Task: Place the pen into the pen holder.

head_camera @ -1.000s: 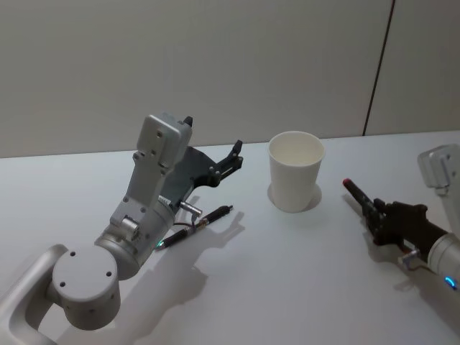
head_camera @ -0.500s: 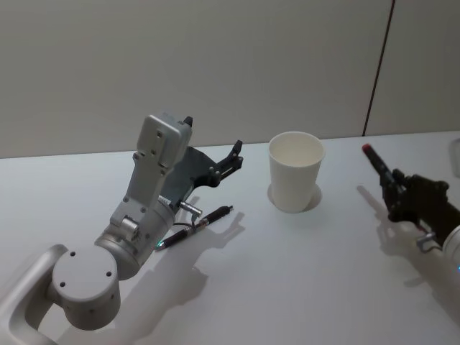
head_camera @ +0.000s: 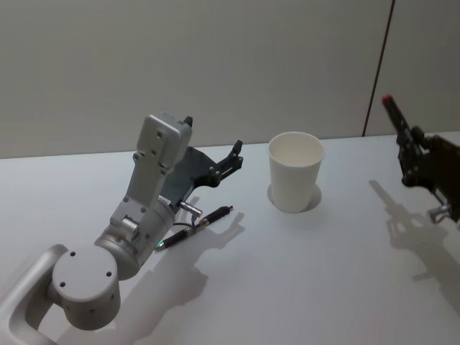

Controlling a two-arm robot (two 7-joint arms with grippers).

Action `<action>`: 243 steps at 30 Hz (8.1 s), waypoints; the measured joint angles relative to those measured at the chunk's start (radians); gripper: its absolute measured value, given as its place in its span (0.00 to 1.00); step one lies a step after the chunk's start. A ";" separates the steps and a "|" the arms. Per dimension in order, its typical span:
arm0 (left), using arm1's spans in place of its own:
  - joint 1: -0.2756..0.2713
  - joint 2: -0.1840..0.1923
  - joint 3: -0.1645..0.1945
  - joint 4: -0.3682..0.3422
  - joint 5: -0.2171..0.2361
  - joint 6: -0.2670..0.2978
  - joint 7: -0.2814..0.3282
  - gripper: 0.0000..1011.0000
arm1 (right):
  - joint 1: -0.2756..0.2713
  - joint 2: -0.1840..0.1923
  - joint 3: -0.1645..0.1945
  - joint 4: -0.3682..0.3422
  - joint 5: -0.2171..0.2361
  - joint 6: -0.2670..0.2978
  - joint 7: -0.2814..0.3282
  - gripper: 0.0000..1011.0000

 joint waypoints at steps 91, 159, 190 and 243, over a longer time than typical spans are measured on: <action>0.000 0.000 0.000 0.000 0.000 0.000 0.000 0.99 | 0.432 -0.302 -0.162 0.636 -0.163 -0.434 0.188 0.29; 0.000 0.000 0.000 0.000 0.000 0.000 0.000 0.99 | 0.165 -0.150 -0.090 0.193 -0.001 -0.179 0.091 0.99; 0.000 0.000 0.000 0.000 0.000 0.000 0.000 0.99 | -0.074 -0.031 -0.055 -0.100 0.071 0.069 -0.050 0.99; 0.018 0.102 -0.080 -0.031 -0.133 0.096 -0.239 0.99 | -0.075 -0.030 -0.055 -0.101 0.071 0.069 -0.050 0.99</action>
